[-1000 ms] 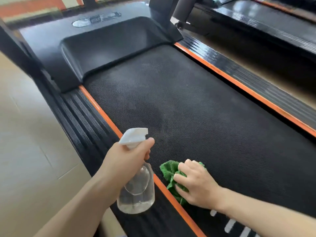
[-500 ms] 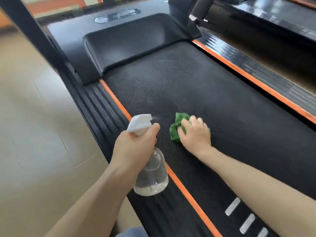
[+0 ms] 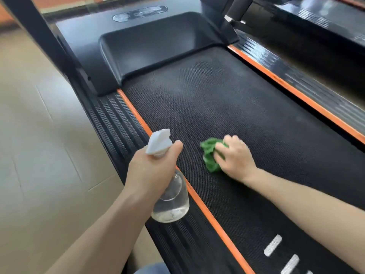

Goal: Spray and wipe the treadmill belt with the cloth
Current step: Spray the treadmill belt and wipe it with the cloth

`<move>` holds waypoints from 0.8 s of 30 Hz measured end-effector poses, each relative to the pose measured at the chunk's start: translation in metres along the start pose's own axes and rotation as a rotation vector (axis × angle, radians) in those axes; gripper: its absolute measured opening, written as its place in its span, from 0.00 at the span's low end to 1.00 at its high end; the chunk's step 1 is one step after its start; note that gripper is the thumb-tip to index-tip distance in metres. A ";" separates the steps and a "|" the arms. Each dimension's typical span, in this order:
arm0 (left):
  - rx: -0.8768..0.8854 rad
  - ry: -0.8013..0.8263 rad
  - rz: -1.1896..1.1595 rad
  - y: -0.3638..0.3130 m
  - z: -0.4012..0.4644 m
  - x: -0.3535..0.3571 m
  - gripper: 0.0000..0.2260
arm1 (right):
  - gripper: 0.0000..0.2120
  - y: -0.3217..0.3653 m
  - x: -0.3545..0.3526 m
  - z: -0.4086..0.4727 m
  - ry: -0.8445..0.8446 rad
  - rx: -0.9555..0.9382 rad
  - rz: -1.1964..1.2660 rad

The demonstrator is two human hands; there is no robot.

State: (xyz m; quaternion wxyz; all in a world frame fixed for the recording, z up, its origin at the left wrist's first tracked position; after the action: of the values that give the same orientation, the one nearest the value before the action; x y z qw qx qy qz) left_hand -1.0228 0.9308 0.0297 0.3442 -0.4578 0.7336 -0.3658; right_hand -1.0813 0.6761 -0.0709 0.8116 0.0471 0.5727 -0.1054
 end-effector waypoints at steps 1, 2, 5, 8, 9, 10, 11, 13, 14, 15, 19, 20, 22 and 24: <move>0.009 0.003 -0.003 -0.001 0.000 0.000 0.21 | 0.13 -0.009 0.010 0.027 -0.005 0.119 -0.018; 0.016 0.006 -0.006 -0.001 -0.001 -0.001 0.21 | 0.15 -0.014 0.019 0.053 0.019 0.220 -0.033; 0.032 -0.006 -0.006 0.001 0.001 -0.007 0.20 | 0.17 -0.015 0.040 0.099 0.146 0.428 -0.075; 0.027 -0.010 0.010 -0.001 0.000 -0.010 0.18 | 0.16 0.005 0.032 0.082 0.144 0.363 -0.073; 0.026 -0.004 0.004 -0.002 0.001 -0.008 0.19 | 0.16 0.017 0.023 0.062 0.125 0.295 -0.038; 0.020 0.006 -0.007 -0.003 0.000 -0.006 0.19 | 0.14 0.027 0.012 0.035 0.112 0.227 -0.002; 0.009 0.019 -0.015 -0.004 -0.001 -0.003 0.20 | 0.13 0.036 0.000 0.005 0.117 0.153 0.034; -0.009 0.048 -0.021 -0.006 -0.002 0.002 0.22 | 0.10 0.050 -0.024 -0.056 0.139 0.014 0.089; -0.012 0.057 -0.022 -0.007 -0.002 0.003 0.22 | 0.09 0.052 -0.034 -0.080 0.148 -0.039 0.106; -0.010 0.063 -0.015 -0.008 -0.002 0.004 0.22 | 0.09 0.051 -0.041 -0.095 0.151 -0.080 0.110; 0.021 0.072 0.040 -0.006 -0.001 0.002 0.22 | 0.09 0.054 -0.042 -0.084 0.095 -0.324 0.085; 0.023 0.070 0.048 -0.004 -0.001 0.001 0.23 | 0.09 0.057 -0.037 -0.069 0.067 -0.346 0.084; 0.009 0.055 0.059 0.001 0.000 -0.004 0.24 | 0.10 0.058 -0.021 -0.023 0.013 -0.272 0.080; -0.013 0.032 0.067 0.007 -0.001 -0.010 0.24 | 0.10 0.065 -0.001 0.028 -0.032 -0.159 0.085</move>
State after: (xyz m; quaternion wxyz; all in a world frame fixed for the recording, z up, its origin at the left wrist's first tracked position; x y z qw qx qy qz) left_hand -1.0226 0.9424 0.0258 0.3413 -0.4294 0.7562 -0.3568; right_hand -1.0413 0.7340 -0.0630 0.8254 0.0052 0.5639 -0.0258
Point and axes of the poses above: each hand's wrist, its own z-axis towards the middle knuckle, its own x-axis out of the palm, y = z × x, the point moved 9 cm from there along z, towards the middle knuckle, and after that the axes turned 10 degrees about -z, right-handed, at the moved point
